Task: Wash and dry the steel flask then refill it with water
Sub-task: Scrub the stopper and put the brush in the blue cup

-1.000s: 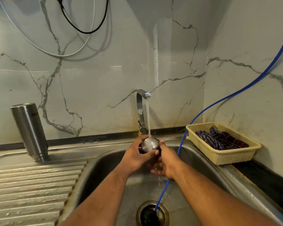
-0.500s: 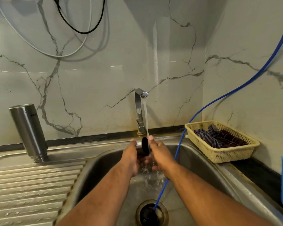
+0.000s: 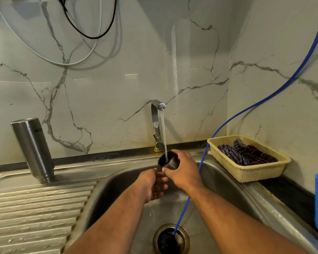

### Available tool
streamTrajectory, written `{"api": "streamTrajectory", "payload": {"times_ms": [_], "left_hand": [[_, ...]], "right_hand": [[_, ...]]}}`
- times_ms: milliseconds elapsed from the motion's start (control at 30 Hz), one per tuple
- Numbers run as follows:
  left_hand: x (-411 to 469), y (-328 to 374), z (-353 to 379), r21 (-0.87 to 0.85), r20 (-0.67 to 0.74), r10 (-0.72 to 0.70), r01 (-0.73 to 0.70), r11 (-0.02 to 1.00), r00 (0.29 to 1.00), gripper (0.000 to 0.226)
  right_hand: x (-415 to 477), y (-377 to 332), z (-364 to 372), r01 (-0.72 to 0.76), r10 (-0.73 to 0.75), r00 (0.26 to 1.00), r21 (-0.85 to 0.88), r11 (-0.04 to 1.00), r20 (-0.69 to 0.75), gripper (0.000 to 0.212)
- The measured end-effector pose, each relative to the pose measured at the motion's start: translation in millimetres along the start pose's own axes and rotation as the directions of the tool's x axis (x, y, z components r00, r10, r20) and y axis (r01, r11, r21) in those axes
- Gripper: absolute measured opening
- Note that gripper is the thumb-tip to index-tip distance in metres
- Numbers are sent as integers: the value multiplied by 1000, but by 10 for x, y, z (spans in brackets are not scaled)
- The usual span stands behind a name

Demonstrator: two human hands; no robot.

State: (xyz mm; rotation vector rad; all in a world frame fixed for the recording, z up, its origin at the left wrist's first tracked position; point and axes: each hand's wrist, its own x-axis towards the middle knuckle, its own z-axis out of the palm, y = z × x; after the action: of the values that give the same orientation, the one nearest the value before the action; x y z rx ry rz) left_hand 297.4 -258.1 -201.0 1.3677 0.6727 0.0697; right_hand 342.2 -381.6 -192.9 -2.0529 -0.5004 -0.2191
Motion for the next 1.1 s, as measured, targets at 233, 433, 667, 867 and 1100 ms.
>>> {"api": "streamTrajectory", "payload": {"times_ms": [233, 433, 667, 867, 1100], "left_hand": [[53, 6, -29, -283, 11, 39, -35, 959, 999, 40], [56, -4, 37, -188, 49, 22, -13, 982, 999, 29], [-117, -7, 3, 236, 109, 137, -159, 959, 985, 26], [-635, 84, -149, 471, 155, 304, -341, 813, 940, 23], [-1031, 163, -679, 841, 158, 437, -352, 410, 886, 32]], "right_hand": [[1, -1, 3, 85, -86, 996, -223, 971, 5, 75], [-40, -54, -149, 249, -258, 965, -443, 861, 40, 76], [-146, -294, -281, 469, -477, 868, -538, 700, 136, 73], [-249, -434, -386, 487, -548, 835, -531, 693, 50, 74], [-453, -751, -354, 447, -420, 893, -212, 869, 162, 75]]}}
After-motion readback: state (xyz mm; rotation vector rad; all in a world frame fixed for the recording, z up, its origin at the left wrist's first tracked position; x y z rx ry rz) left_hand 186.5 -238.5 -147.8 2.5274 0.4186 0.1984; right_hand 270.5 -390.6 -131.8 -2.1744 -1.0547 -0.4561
